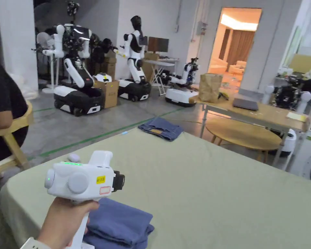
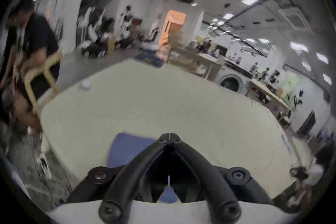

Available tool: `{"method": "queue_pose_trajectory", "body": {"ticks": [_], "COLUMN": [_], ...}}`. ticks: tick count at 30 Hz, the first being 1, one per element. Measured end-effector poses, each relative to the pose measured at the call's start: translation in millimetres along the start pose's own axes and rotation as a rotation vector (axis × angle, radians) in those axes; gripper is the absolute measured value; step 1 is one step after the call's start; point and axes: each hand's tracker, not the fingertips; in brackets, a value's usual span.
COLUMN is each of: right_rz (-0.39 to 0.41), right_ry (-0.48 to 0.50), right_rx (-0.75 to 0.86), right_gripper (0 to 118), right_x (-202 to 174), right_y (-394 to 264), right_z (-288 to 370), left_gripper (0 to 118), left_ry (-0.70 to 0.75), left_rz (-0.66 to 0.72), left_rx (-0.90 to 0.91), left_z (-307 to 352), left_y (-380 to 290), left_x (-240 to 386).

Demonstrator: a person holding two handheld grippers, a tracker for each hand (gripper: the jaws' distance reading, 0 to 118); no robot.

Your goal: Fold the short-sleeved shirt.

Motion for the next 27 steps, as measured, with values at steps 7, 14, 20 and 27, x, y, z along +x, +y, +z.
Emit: {"method": "queue_pose_trajectory", "body": {"ticks": [7,14,20,27], "right_rz": [0.092,0.074,0.160,0.110], "right_ry": [-0.319,-0.409,-0.411,-0.366], "right_rx": [0.250,0.425,0.435,0.458], "right_gripper": [0,0,0,0], "right_x": [36.2,34.9,19.9,22.1], "right_y": [88.8,138.0,141.0,144.8], "right_z": [2.6,52.7,71.2,77.5], "left_gripper": [0,0,0,0], "left_ry": [0.052,-0.051,-0.047,-0.099], "left_rz": [-0.233,-0.236,-0.338,-0.328], "left_rx": [0.237,0.312,0.397,0.426], "left_z": [14.8,43.4,59.7,76.3], "left_y": [-10.8,-19.7,-17.6,-12.0], "left_x": [206.1,312.6,343.6,356.4]}}
